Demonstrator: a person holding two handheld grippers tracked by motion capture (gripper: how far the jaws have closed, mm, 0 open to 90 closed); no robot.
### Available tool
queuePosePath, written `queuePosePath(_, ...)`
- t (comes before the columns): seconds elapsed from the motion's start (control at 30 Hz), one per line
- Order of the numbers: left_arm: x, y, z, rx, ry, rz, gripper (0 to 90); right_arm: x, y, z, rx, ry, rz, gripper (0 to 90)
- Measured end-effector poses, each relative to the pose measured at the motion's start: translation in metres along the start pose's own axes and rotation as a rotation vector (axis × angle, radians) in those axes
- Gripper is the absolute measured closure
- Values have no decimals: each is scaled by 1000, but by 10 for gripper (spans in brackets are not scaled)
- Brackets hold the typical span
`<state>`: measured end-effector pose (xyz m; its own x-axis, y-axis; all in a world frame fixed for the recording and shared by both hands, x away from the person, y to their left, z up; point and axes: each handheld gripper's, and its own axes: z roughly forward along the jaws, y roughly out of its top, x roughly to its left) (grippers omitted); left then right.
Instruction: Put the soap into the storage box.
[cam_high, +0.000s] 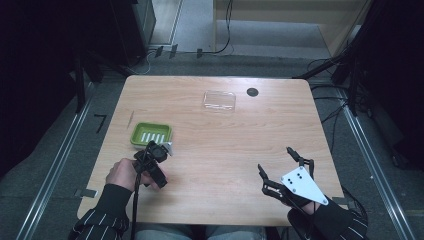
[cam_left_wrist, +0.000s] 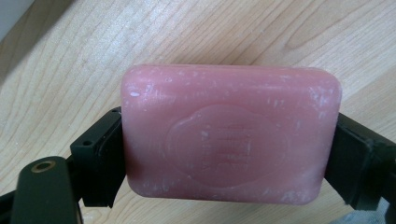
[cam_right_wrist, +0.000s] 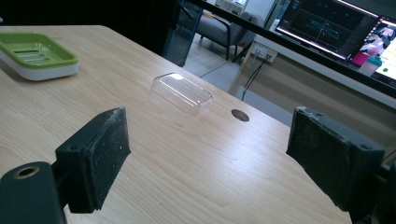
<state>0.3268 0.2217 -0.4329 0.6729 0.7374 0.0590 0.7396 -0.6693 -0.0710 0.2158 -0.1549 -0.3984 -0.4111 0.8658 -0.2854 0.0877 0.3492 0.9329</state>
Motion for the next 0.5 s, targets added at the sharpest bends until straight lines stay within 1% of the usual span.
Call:
queuePosePath(0.23,0,-1,0,0,-2,-1,139,1,0,0,3,2,-2,132)
queuePosePath(0.37,1,-1,0,10,-5,-2,138,1,0,1,4,3,-2,132)
queuePosePath(0.5,3,-2,-1,10,-3,-3,139,1,0,1,4,3,-3,132)
